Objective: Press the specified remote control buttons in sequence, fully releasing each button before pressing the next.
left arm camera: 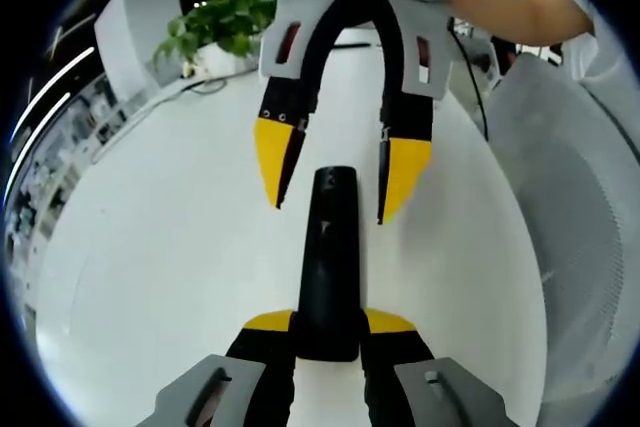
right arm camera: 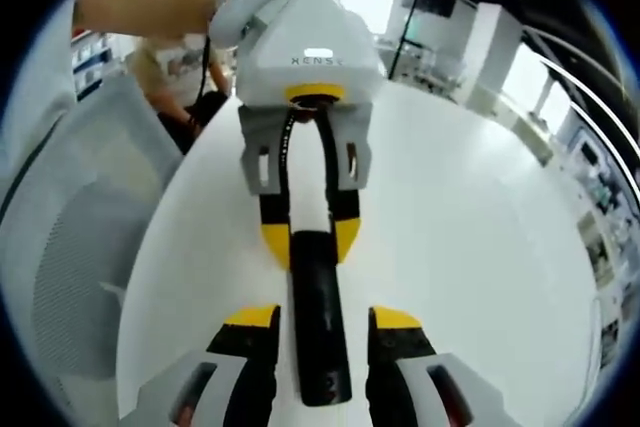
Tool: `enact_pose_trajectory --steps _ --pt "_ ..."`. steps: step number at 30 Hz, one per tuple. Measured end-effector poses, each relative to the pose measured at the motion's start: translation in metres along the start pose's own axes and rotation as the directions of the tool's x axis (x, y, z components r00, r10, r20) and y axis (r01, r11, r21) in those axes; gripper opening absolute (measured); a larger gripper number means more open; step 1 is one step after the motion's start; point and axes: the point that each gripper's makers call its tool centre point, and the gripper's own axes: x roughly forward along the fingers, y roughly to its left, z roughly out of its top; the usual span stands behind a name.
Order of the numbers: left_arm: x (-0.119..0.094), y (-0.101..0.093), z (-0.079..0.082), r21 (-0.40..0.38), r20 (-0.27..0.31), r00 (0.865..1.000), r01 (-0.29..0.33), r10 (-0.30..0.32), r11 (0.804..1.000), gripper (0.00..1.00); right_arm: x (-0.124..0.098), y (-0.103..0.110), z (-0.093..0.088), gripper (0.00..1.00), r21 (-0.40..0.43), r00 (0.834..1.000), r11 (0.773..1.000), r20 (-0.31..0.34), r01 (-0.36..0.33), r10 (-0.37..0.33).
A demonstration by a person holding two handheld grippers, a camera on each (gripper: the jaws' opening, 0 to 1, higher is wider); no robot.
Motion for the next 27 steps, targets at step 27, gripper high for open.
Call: enact_pose_trajectory --steps 27 --pt "0.000 0.000 0.000 0.007 0.007 1.000 -0.007 0.007 1.000 0.24 -0.005 0.001 -0.036 0.32 0.030 0.999 1.000 -0.051 0.003 -0.002"
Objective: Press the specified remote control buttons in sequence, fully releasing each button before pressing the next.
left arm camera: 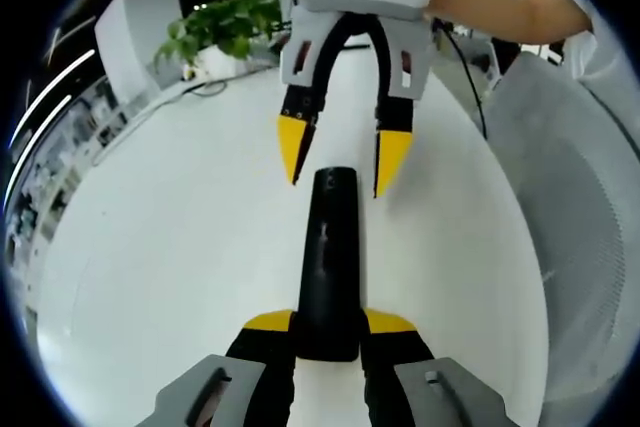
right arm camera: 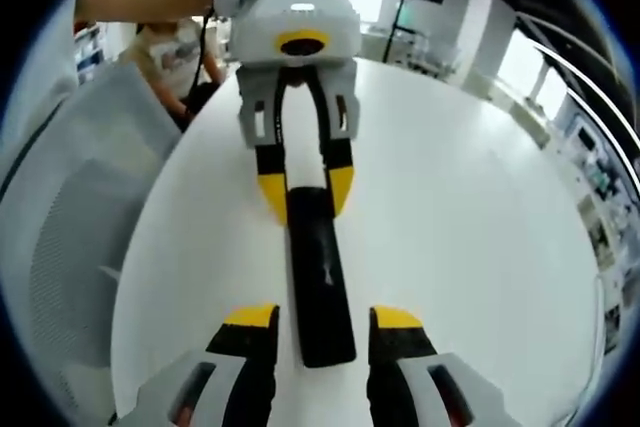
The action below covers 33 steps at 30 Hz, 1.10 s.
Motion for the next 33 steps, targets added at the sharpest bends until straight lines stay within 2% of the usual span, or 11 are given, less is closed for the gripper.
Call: enact_pose_trajectory --steps 12,33 --pt "0.000 0.000 0.000 0.003 0.000 1.000 0.005 -0.005 1.000 0.24 0.005 -0.001 -0.014 0.30 0.002 1.000 1.000 -0.028 -0.015 0.015" --pt "0.000 0.000 -0.001 0.002 0.001 1.000 0.005 -0.005 1.000 0.24 0.011 0.001 -0.022 0.24 -0.004 0.998 0.999 -0.048 -0.044 0.044"
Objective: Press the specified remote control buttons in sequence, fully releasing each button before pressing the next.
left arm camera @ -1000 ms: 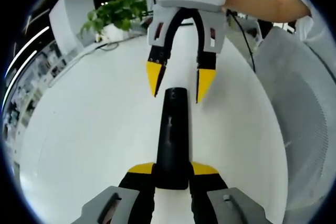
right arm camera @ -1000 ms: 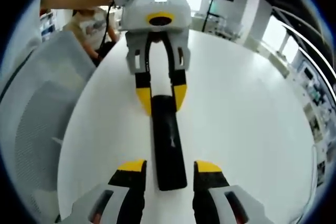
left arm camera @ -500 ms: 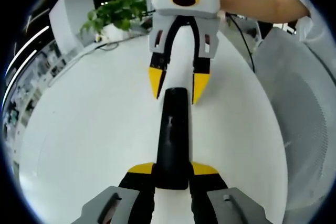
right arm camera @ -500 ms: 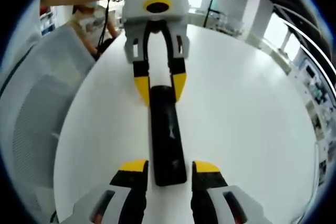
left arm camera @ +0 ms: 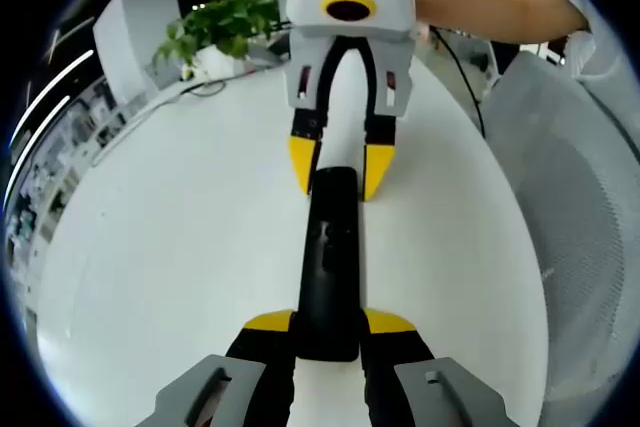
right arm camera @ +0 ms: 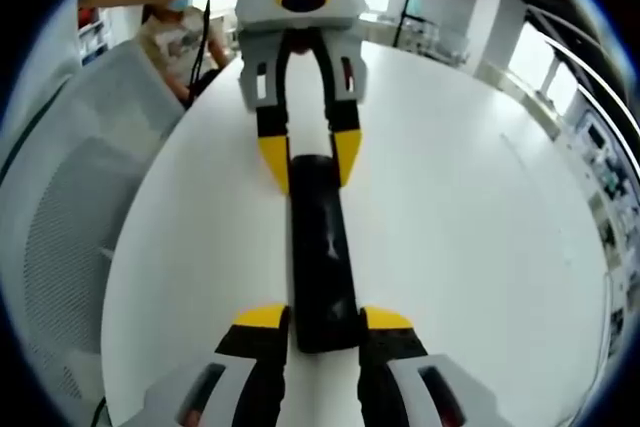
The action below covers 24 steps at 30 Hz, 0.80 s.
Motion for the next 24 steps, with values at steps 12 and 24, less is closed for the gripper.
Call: enact_pose_trajectory --steps 12,24 --pt "0.0001 -0.0002 -0.0003 0.001 -0.001 1.000 0.004 -0.004 1.000 0.24 0.0005 -0.0005 0.0003 0.21 -0.008 1.000 1.000 -0.002 -0.007 0.007" --pt "0.0003 0.0002 0.0001 -0.001 -0.005 1.000 0.009 -0.009 1.000 0.24 0.0010 -0.0008 0.0005 0.20 -0.011 1.000 1.000 0.000 -0.020 0.020"
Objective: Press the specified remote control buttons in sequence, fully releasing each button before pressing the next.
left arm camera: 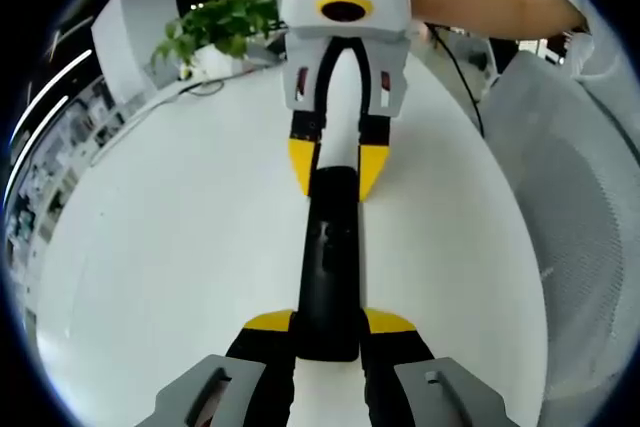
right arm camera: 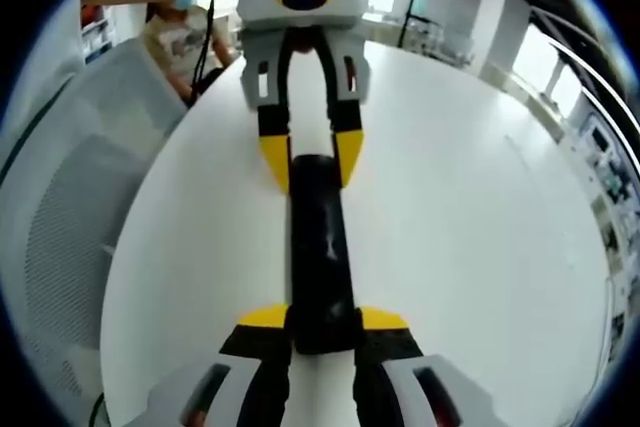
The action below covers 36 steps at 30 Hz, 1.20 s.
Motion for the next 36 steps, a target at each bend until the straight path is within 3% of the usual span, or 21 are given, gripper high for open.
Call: enact_pose_trajectory --steps 5,10,30,36 --pt "0.000 0.000 0.000 -0.001 -0.002 1.000 -0.003 0.003 1.000 0.24 0.000 0.000 0.000 0.19 -0.015 1.000 1.000 -0.026 0.000 -0.001" --pt "-0.001 0.002 -0.001 -0.039 0.032 0.999 0.009 -0.008 0.999 0.24 0.000 0.000 0.000 0.19 0.004 1.000 1.000 -0.017 0.009 -0.009" --pt "0.001 0.004 0.003 -0.010 0.054 0.998 -0.017 0.018 1.000 0.24 -0.003 -0.004 -0.001 0.18 -0.003 0.999 0.999 0.008 0.045 -0.045" --pt "-0.004 0.013 0.007 -0.008 0.066 0.997 -0.029 0.029 1.000 0.24 -0.006 -0.011 0.000 0.18 0.008 0.997 0.998 0.027 0.068 -0.069"
